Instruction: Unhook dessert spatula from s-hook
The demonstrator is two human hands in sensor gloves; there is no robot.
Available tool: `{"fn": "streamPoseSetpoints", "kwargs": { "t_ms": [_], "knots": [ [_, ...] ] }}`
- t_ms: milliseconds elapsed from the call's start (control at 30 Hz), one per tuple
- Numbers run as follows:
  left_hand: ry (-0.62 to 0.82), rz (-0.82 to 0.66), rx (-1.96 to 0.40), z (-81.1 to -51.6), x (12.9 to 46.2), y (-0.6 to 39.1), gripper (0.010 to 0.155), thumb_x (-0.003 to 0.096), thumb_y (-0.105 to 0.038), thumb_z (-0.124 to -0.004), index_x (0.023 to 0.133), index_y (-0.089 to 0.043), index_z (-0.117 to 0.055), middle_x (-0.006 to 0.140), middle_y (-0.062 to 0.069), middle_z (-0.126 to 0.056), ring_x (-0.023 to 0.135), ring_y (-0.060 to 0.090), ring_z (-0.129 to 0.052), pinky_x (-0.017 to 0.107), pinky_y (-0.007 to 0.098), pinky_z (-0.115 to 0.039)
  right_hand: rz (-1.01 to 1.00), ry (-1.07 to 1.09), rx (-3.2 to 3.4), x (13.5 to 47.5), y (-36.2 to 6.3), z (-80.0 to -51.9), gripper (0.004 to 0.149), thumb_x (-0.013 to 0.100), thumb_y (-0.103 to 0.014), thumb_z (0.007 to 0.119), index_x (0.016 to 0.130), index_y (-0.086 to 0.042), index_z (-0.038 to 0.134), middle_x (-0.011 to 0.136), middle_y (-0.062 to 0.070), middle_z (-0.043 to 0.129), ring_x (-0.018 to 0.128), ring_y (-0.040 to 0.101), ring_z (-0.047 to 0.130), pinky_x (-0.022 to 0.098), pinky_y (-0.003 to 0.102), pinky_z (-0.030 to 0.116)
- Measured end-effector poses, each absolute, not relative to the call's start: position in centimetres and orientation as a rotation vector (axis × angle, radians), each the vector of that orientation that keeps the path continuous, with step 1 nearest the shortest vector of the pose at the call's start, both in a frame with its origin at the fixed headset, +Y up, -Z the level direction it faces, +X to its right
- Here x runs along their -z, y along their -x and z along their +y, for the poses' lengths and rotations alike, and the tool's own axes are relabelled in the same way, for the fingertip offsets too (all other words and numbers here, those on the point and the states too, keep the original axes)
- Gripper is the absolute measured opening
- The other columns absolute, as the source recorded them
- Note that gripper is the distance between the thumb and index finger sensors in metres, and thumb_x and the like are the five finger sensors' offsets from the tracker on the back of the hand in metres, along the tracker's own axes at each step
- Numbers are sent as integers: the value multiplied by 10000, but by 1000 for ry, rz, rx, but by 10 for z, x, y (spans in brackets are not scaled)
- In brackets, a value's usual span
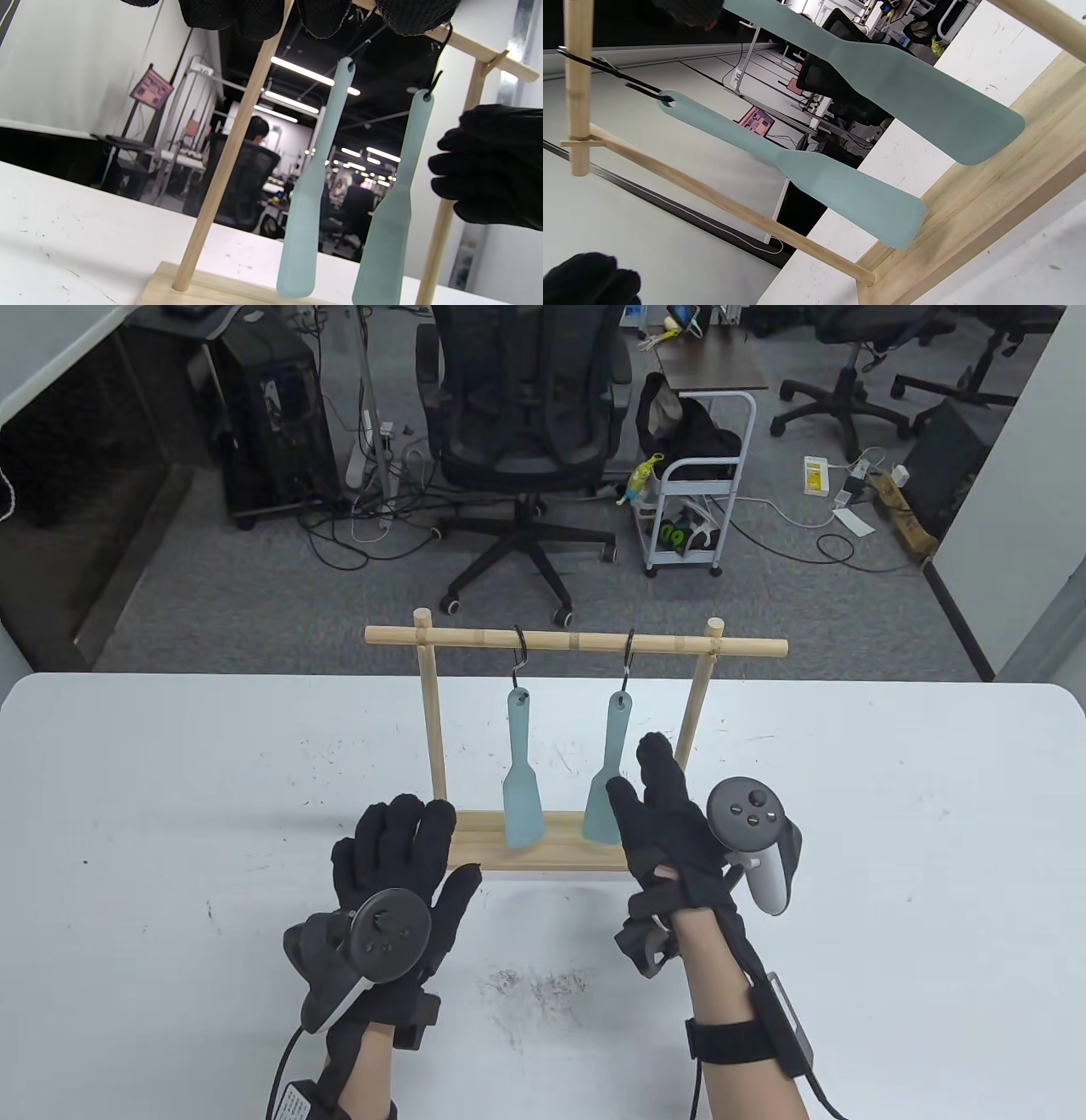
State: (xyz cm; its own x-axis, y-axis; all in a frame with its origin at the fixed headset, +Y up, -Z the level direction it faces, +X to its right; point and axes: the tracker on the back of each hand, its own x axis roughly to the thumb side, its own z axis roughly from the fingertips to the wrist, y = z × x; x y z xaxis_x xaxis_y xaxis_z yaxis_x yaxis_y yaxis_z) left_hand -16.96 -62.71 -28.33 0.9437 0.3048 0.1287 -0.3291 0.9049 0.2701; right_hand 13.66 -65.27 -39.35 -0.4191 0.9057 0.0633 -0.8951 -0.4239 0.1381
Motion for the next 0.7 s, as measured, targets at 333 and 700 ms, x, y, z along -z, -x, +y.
{"fn": "streamPoseSetpoints", "kwargs": {
  "t_ms": [333,700],
  "knots": [
    [-286,-93,-350,-627,283,171,732,539,-651,-630,1197,-358,-501,1282,97,-511,1174,430,-478,800,691,-450,151,-53,-1959,423,-129,-664,799,502,-513,724,1097,-252,259,1170,92,321,1070,389,392,764,550,384],
    [-282,-89,-365,-627,284,174,726,540,-650,-629,1195,-359,-512,1282,97,-511,1174,430,-477,800,692,-449,248,-81,-1793,438,-130,-677,693,506,-400,758,1094,-322,400,1161,30,457,1081,368,404,763,570,367]
  ]
}}
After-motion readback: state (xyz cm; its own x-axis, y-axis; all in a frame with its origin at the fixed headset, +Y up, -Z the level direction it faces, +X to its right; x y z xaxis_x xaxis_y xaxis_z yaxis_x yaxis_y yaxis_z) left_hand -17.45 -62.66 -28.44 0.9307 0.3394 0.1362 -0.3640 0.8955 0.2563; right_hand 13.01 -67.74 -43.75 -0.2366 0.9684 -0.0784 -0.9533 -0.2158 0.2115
